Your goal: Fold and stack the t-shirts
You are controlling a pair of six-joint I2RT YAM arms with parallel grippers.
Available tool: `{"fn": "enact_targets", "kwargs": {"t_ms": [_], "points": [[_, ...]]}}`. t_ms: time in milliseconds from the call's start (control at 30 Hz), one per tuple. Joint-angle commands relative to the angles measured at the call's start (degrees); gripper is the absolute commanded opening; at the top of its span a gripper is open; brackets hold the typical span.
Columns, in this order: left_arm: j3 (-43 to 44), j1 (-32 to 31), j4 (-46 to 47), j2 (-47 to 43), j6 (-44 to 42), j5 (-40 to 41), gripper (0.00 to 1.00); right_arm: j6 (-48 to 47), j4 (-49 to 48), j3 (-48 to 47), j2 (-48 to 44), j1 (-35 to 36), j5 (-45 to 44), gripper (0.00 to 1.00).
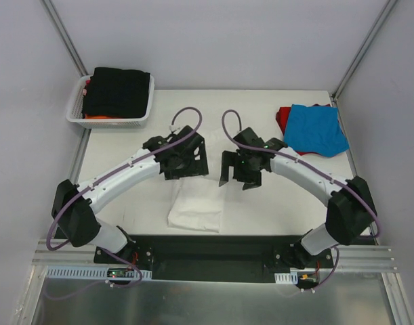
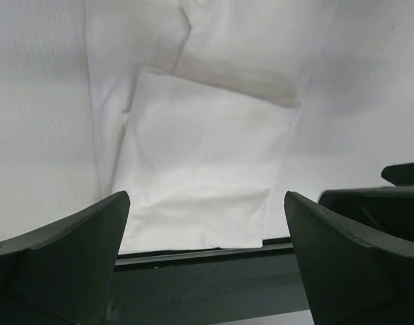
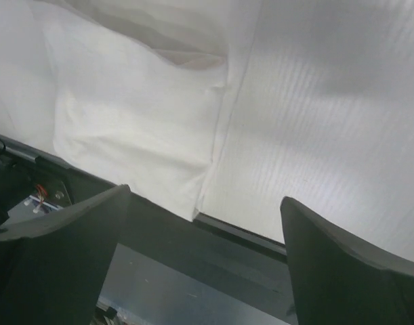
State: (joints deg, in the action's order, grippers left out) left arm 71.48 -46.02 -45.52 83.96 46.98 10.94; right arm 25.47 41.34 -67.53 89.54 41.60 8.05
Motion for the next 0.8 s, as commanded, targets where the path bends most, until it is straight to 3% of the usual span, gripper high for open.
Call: {"fn": "enact_targets", "kwargs": {"t_ms": [0,167,300,367,433,633,767], "points": [[2.6,7.2,-4.8,-2.9,-4.4,0.1,0.99,-7.2,1.2,0.5,-6.4,-5.0,4.5,0.97],[4.4,13.7,-3.0,-3.0,-10.7,0.7,0.99,-15.0,-0.5,1.7,-9.0,-12.4,7.3,0.96],[6.8,19.4,-3.0,-0.1,-13.2,-0.7,0.91,-19.6,4.8,-5.7,-6.5,-16.5,4.5,0.99],[9.1,21.2,-2.9,1.6,-13.8,-4.8,0.91,-21.9,7.9,-9.2,-3.9,-16.7,1.7,0.83],[11.3,23.1,-2.9,4.5,-14.5,-7.2,0.92,-24.2,11.1,-13.6,-1.1,-16.8,-2.9,0.75],[18.2,25.1,-2.9,11.1,-18.4,-9.9,0.98,-23.6,16.9,-24.2,5.6,-18.9,-6.7,0.74],[22.6,25.2,-3.3,14.2,-21.6,-7.6,0.99,-24.7,14.0,-27.0,7.9,-19.5,-7.4,0.81]]}}
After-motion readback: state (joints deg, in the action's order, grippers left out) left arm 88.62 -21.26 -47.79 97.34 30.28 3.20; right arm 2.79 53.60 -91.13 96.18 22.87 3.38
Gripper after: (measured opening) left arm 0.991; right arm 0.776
